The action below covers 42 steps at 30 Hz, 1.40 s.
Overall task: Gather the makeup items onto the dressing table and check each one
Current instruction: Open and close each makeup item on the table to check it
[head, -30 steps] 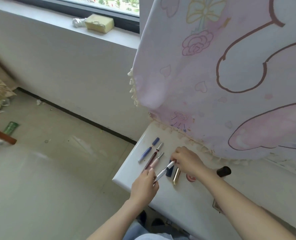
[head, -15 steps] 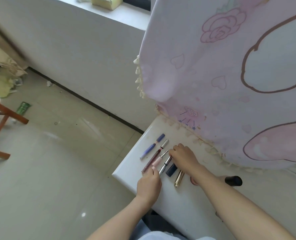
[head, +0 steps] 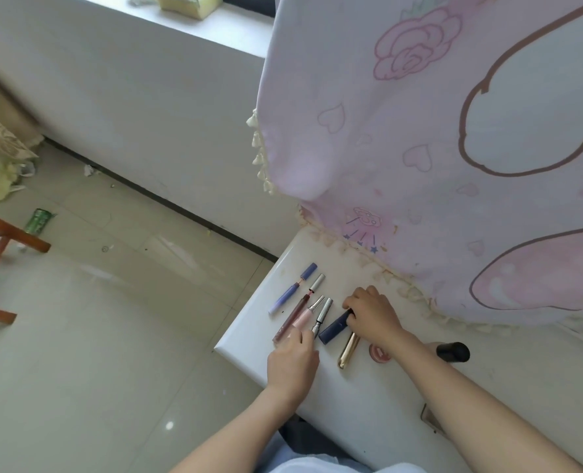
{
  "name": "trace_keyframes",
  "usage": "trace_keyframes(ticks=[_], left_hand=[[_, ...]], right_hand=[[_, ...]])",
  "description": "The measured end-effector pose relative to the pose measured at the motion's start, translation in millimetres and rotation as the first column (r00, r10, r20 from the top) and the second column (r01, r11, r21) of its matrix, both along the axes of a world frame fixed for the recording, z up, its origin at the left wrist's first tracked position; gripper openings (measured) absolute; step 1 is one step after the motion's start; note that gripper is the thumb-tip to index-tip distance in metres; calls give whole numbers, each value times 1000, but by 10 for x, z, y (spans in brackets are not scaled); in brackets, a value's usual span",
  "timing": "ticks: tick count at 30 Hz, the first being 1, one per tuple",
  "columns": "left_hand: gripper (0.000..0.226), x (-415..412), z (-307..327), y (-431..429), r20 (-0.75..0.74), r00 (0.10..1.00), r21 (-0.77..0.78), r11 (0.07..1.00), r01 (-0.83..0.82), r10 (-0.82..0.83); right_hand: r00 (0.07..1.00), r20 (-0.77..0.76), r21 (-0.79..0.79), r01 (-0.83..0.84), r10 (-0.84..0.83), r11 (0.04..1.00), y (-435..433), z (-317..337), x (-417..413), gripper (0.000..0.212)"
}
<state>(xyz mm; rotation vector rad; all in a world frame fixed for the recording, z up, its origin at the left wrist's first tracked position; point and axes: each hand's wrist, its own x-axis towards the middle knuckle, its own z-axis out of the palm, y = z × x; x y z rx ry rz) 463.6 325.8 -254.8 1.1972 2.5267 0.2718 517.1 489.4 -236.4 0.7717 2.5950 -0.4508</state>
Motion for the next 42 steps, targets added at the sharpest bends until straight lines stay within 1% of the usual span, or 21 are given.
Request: trace_keyframes(ticks=[3, 7, 10, 11, 13, 15, 16, 18, 21, 24, 25, 27, 32, 34, 37, 38, 39, 40, 42], left_hand=[[40, -9, 71, 13, -21, 999, 16, 999, 32, -31], [35, -38, 161, 19, -77, 995, 82, 994, 71, -65], [37, -75, 248, 30, -123, 987, 133, 984, 118, -101], [39, -97, 274, 38, -127, 983, 147, 978, 150, -131], [44, -139, 375, 46, -112, 981, 191, 965, 181, -162], [44, -183, 475, 39, -91, 981, 238, 953, 190, -173], [42, -208, 510, 36, -62, 980, 283, 939, 198, -188], [33, -253, 601, 37, 7, 974, 389, 898, 206, -226], [24, -260, 791, 60, 18, 971, 516, 834, 195, -238], [21, -255, 984, 43, 43, 961, 577, 792, 199, -272], [20, -262, 1027, 37, 58, 960, 584, 789, 189, -273], [21, -289, 1086, 12, 151, 944, 543, 823, 167, -292], [20, -326, 1167, -23, 340, 896, 505, 859, 83, -287], [22, -346, 1178, -45, 361, 887, 477, 874, 90, -288], [24, -358, 1220, -69, 363, 883, 475, 875, 99, -297], [23, -375, 1217, -89, 361, 887, 449, 887, 105, -288], [22, -407, 1207, -126, 354, 896, 416, 903, 107, -268], [19, -458, 1177, -183, 367, 901, 401, 913, 70, -230], [10, -613, 1091, -318, 441, 887, 408, 911, -61, -139]], right_hand=[[989, 81, 56, -129, 124, 990, -28, 31, 28, 38], [977, 107, 138, -198, 185, 970, -76, 82, 42, 32], [977, 70, 89, -205, 199, 975, -67, 224, 75, 28], [984, 37, 43, -175, 174, 984, -67, 298, 97, 26], [998, -57, -116, -37, 30, 993, -82, 506, 170, 21], [975, -147, -315, 115, -168, 942, -113, 746, 267, 14], [952, -187, -393, 156, -244, 906, -129, 863, 314, 11], [909, -241, -475, 195, -340, 858, -154, 1050, 403, 8], [840, -295, -567, 231, -456, 791, -212, 1242, 485, 11], [766, -336, -643, 238, -548, 728, -299, 1410, 540, 13], [748, -346, -663, 232, -566, 712, -323, 1464, 551, 15], [730, -357, -687, 218, -583, 693, -362, 1558, 562, 17], [753, -344, -677, 214, -560, 704, -417, 1660, 580, 18], [762, -342, -661, 221, -550, 717, -430, 1658, 572, 16], [774, -337, -643, 226, -536, 732, -466, 1660, 540, 16], [774, -339, -633, 232, -535, 738, -454, 1674, 550, 16], [759, -350, -625, 247, -549, 740, -419, 1693, 576, 17], [725, -368, -623, 273, -583, 733, -358, 1723, 624, 17], [655, -391, -639, 314, -647, 703, -207, 1798, 738, 18]])
